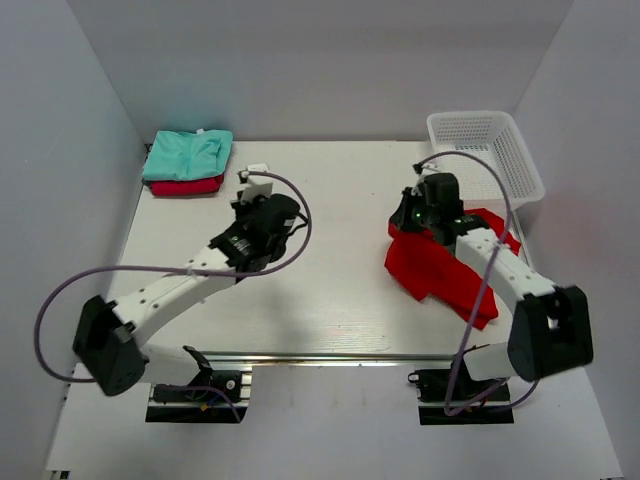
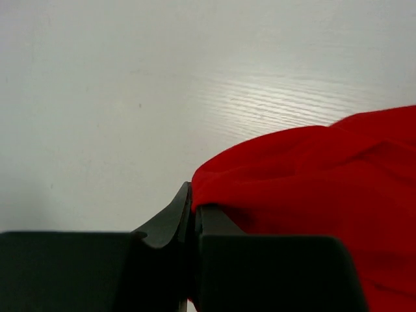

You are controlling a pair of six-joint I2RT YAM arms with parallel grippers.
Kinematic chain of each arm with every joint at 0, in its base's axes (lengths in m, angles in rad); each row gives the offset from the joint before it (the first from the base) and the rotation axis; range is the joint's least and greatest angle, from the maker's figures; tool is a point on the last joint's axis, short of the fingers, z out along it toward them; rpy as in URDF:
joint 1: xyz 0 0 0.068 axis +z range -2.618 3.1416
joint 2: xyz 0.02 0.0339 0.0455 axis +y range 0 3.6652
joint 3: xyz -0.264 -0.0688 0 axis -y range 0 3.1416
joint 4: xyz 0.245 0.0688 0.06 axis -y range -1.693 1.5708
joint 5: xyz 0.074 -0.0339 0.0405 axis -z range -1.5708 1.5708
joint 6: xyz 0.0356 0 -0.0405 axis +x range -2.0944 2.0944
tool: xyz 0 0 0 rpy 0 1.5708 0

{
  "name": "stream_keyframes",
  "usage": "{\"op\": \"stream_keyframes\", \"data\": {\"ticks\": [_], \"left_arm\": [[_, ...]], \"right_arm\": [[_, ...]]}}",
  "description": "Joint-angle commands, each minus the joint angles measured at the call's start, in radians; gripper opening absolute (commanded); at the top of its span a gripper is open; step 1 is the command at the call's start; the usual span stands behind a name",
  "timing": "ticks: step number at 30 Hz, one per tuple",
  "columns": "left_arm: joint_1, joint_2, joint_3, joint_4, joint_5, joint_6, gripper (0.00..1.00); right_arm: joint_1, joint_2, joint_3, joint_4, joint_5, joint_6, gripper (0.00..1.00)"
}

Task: Fold and stack the t-shirts
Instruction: Flatten out the tshirt

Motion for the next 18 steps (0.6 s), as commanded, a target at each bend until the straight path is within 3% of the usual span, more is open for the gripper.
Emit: {"op": "stream_keyframes", "data": {"ticks": [1,2,4,5,7,8,10,11,12,13,15,18], "left_arm": [[0.035,0.086,0.019,-0.094,0.113,-0.141,0.0],[0.035,0.137,0.028,-0.135,0.123,-0.192,0.01],[0.057,0.172,0.037,-0.166,0.173,-0.209,0.23],[0.057,0.185,0.037,-0.166,0.196,-0.209,0.6],[0.057,0.195,0.037,-0.176,0.236,-0.209,0.88],[0.066,0.195,0.037,-0.185,0.246,-0.209,1.0],[0.066,0.195,0.028,-0.194,0.267,-0.209,1.0],[0.066,0.195,0.028,-0.194,0.278,-0.209,1.0],[0.066,0.186,0.028,-0.203,0.304,-0.209,1.0],[0.066,0.176,0.028,-0.203,0.325,-0.189,1.0],[0.066,0.159,0.016,-0.144,0.415,-0.148,1.0],[0.066,0.133,-0.03,0.005,0.622,-0.053,1.0]], "right_arm": [[0.006,0.12,0.037,0.143,-0.254,0.008,0.0],[0.009,0.176,0.061,0.151,-0.35,0.007,0.0],[0.012,0.252,0.078,0.174,-0.4,0.007,0.0],[0.019,0.276,0.083,0.206,-0.42,0.011,0.0],[0.029,0.36,0.118,0.226,-0.514,0.01,0.01],[0.032,0.377,0.141,0.228,-0.544,0.008,0.12],[0.052,0.437,0.176,0.226,-0.572,0.014,0.38],[0.055,0.448,0.182,0.217,-0.578,0.011,0.68],[0.07,0.463,0.195,0.212,-0.569,-0.002,0.82],[0.073,0.465,0.207,0.203,-0.539,-0.007,0.9],[0.085,0.436,0.225,0.142,-0.493,-0.033,0.9],[0.087,0.364,0.236,0.044,-0.265,-0.038,0.9]]}}
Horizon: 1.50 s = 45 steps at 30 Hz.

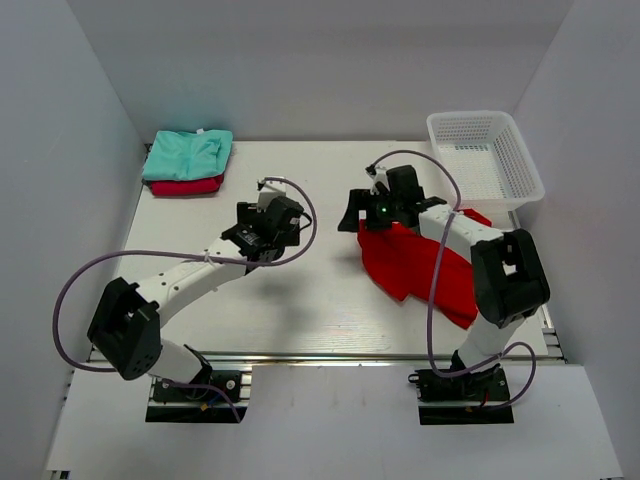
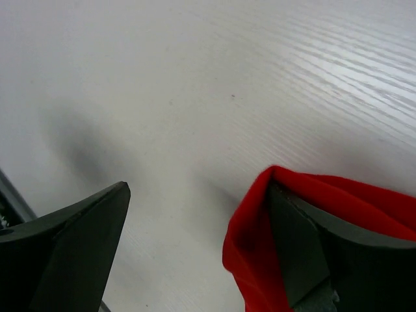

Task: Fold and stack the t-shirts
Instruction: Flatten out the tshirt

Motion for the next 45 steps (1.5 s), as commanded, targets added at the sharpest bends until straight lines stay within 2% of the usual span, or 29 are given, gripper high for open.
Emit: {"op": "stream_keyframes", "data": {"ticks": [1,2,4,5,7,8,11,14,16,20,22,24,25,26,27,28,30,32,35,36,39,45], "left_arm": [[0.002,-0.08,-0.038,0.187,0.273,0.131,1.0],[-0.012,-0.08,-0.071,0.238,0.39,0.161,1.0],[-0.026,-0.059,-0.071,0.339,0.485,0.211,1.0],[-0.026,-0.041,-0.057,0.355,0.608,0.245,1.0],[-0.026,0.042,-0.013,0.398,0.739,0.271,1.0],[-0.035,0.076,0.003,0.412,0.852,0.281,1.0],[-0.047,0.232,0.076,0.458,1.024,0.281,1.0],[-0.067,0.346,0.161,0.468,1.132,0.268,1.0],[-0.087,0.432,0.21,0.478,1.145,0.259,1.0],[-0.107,0.538,0.254,0.514,1.102,0.25,1.0],[-0.107,0.574,0.305,0.481,1.093,0.25,0.98],[-0.116,0.599,0.329,0.468,1.083,0.25,0.84],[-0.116,0.599,0.33,0.468,1.099,0.25,0.74],[-0.116,0.599,0.33,0.493,1.099,0.241,0.3],[-0.116,0.589,0.319,0.493,1.099,0.224,0.1],[-0.116,0.579,0.319,0.493,1.082,0.224,0.0],[-0.116,0.549,0.288,0.467,1.042,0.224,0.0],[-0.116,0.477,0.261,0.438,0.93,0.224,0.0],[-0.072,0.359,0.163,0.383,0.722,0.164,0.0],[-0.072,0.331,0.117,0.335,0.576,0.164,0.0],[-0.029,0.251,0.063,0.222,0.426,0.138,0.0],[0.034,0.125,-0.065,0.137,0.347,0.084,0.0]], "right_arm": [[-0.005,-0.105,0.056,-0.122,0.256,-0.013,0.9],[-0.009,-0.121,0.053,-0.17,0.307,0.019,0.9],[-0.03,-0.187,0.022,-0.233,0.523,0.101,0.9],[-0.032,-0.204,0.01,-0.25,0.557,0.117,0.9],[-0.063,-0.26,-0.024,-0.319,0.64,0.146,0.9],[-0.069,-0.272,-0.029,-0.342,0.659,0.154,0.9],[-0.107,-0.358,-0.078,-0.402,0.772,0.188,0.9],[-0.168,-0.425,-0.159,-0.4,0.837,0.166,0.9],[-0.187,-0.448,-0.182,-0.405,0.878,0.163,0.9],[-0.244,-0.519,-0.225,-0.385,0.854,0.176,0.9],[-0.255,-0.542,-0.236,-0.368,0.842,0.169,0.9],[-0.261,-0.559,-0.239,-0.36,0.831,0.165,0.9],[-0.264,-0.568,-0.245,-0.357,0.823,0.159,0.9],[-0.265,-0.573,-0.251,-0.353,0.812,0.159,0.9],[-0.273,-0.571,-0.251,-0.348,0.811,0.153,0.9],[-0.273,-0.57,-0.251,-0.353,0.808,0.154,0.9],[-0.275,-0.563,-0.25,-0.35,0.791,0.145,0.9],[-0.278,-0.559,-0.245,-0.327,0.728,0.117,0.9],[-0.273,-0.556,-0.257,-0.29,0.638,0.036,0.9],[-0.27,-0.563,-0.262,-0.279,0.618,0.03,0.9],[-0.265,-0.582,-0.3,-0.187,0.544,-0.001,0.9],[-0.236,-0.544,-0.312,-0.126,0.492,-0.055,0.9]]}}
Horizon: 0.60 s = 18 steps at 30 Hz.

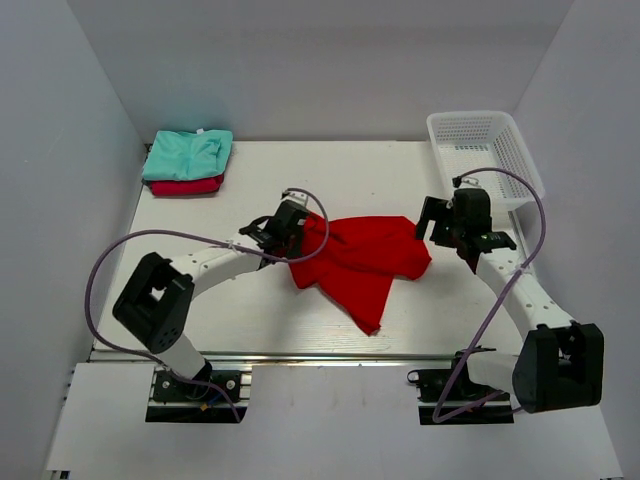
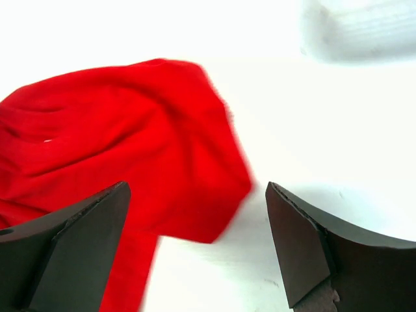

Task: Fold and stack the t-shirts
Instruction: Flatten out the tshirt

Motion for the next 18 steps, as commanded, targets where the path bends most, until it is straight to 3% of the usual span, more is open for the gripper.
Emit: {"op": "stream_keyframes", "data": {"ticks": [1,6,10,18], "left_arm": [[0.024,-0.108,-0.059,-0.107,-0.129,-0.038,0.0],[0.033,-0.211,-0.105,-0.174,-0.154,-0.025,0.0],[0.033,-0.268,-0.126,-0.169,-0.096,-0.006,0.0],[0.033,-0.286,-0.117,-0.178,-0.065,0.017,0.0]], "right_arm": [[0.022,0.024,0.001,0.101,-0.078,-0.059,0.9],[0.059,0.177,0.053,0.109,-0.182,-0.077,0.9],[0.093,0.237,0.053,0.197,-0.209,-0.088,0.9],[0.174,0.36,0.098,0.273,-0.264,-0.143,0.87]]}}
